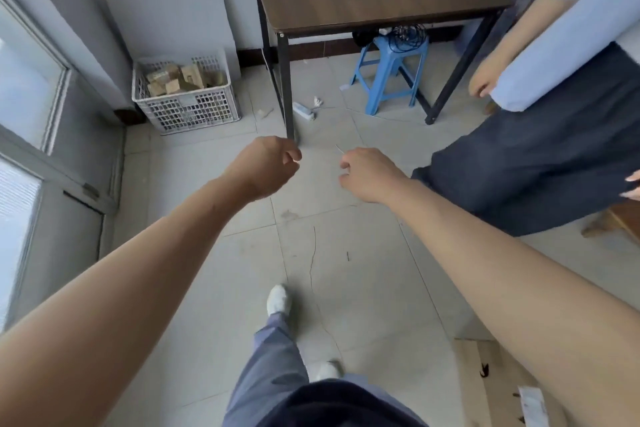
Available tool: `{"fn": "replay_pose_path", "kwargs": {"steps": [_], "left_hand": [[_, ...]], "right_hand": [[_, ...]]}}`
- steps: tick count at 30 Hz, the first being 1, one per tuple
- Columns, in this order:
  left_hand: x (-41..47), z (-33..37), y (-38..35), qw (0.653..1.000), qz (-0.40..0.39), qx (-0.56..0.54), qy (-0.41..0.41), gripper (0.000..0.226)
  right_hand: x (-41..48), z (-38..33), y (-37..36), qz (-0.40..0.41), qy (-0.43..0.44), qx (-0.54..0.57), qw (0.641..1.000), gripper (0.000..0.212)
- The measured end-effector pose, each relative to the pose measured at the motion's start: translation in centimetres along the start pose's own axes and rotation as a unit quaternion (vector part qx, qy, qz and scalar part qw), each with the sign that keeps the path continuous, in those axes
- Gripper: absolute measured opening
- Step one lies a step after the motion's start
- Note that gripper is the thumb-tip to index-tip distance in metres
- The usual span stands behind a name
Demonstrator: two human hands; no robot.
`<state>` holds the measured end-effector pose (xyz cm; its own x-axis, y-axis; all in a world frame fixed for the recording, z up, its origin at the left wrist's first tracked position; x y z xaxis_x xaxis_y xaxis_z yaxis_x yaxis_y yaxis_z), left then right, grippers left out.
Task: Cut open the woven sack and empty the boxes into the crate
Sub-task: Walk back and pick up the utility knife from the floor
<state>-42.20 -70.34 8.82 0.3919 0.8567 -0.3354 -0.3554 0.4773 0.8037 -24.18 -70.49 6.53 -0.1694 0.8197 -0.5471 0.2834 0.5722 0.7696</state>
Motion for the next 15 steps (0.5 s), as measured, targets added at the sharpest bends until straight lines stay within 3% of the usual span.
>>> {"fn": "replay_pose_path", "kwargs": {"steps": [8, 15], "left_hand": [[16.9, -1.0, 5.0, 0.997, -0.055, 0.014, -0.055, 0.023], [29.9, 1.9, 5.0, 0.99, -0.118, 0.011, -0.072, 0.023]], "right_hand": [[12.5, 3.0, 7.8, 0.017, -0.069, 0.019, 0.997, 0.033], [21.6, 10.2, 13.3, 0.0, -0.115, 0.051, 0.992, 0.03]]}}
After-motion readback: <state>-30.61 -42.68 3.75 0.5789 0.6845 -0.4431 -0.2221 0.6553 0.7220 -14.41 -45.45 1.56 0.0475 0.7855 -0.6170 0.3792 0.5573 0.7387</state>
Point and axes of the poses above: each hand's wrist, its own x-axis towards the middle knuckle, its own y-axis out of the back of the hand, z = x × y, the point moved 1 cm from there along x, towards the middle knuckle, and after that the axes turned 14 degrees about -z, right-handed, at the moved point
